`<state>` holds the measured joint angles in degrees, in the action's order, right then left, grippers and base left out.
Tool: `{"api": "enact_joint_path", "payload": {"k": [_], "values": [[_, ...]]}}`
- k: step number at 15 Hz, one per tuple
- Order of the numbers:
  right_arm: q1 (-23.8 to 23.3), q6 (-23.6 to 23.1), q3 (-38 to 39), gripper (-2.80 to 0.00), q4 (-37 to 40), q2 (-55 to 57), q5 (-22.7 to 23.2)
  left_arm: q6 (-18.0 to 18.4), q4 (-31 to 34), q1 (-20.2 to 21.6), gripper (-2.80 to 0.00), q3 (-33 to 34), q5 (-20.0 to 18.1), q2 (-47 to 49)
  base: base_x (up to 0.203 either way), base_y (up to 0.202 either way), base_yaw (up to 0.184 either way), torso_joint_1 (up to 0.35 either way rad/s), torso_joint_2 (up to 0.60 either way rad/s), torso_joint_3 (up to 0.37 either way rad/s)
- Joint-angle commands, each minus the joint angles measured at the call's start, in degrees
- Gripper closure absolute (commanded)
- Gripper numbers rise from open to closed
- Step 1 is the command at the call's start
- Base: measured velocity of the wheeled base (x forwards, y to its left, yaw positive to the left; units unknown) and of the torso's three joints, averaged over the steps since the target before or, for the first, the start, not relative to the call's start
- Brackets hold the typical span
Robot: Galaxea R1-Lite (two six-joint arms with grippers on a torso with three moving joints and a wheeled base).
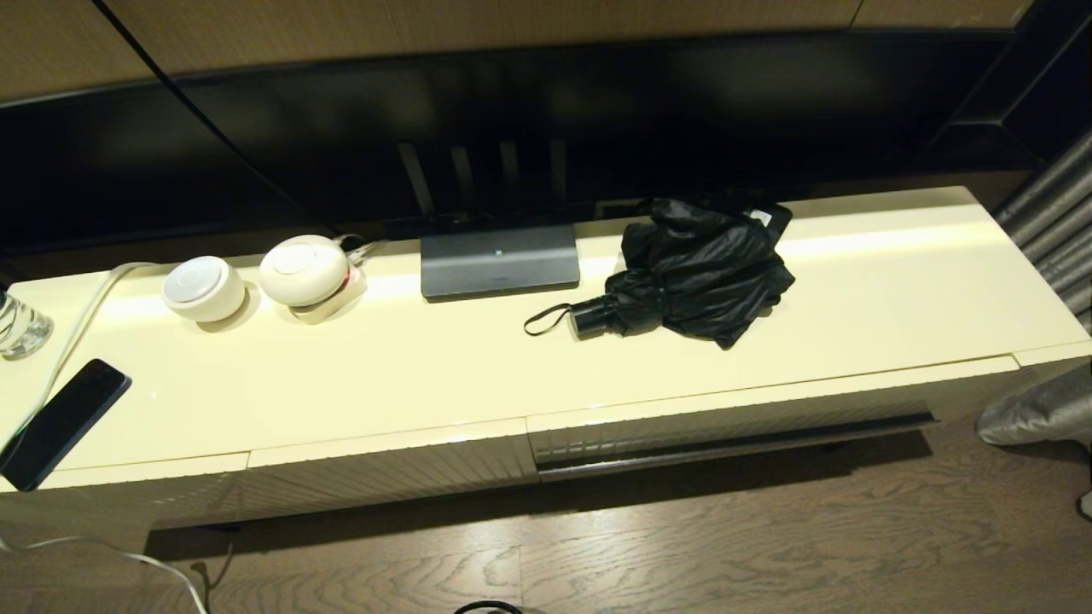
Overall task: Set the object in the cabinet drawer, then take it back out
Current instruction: Open the drawer
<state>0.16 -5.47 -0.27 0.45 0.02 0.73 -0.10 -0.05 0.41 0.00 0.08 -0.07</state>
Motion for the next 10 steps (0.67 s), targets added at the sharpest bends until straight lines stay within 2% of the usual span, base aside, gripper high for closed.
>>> {"api": "enact_joint_path", "payload": {"k": [1,5,8,10], "values": [[0.0,-2.3,-0.8,0.00,1.7,-0.1,1.0,0.0,0.0,0.0,0.00,0.2,0.0,0.1,0.000,0.000,0.000,0.000,0.00,0.000],[0.0,-2.9,-1.7,0.00,4.0,-0.2,1.3,0.0,0.0,0.0,0.00,0.2,0.0,0.1,0.000,0.000,0.000,0.000,0.00,0.000],[0.0,-1.1,-2.3,0.00,3.3,0.0,1.0,0.0,0.0,0.0,0.00,0.2,0.0,0.1,0.000,0.000,0.000,0.000,0.00,0.000],[0.1,-0.8,-9.4,0.00,3.8,2.4,1.3,0.0,0.0,0.0,0.00,0.2,0.0,0.1,0.000,0.000,0.000,0.000,0.00,0.000]]}}
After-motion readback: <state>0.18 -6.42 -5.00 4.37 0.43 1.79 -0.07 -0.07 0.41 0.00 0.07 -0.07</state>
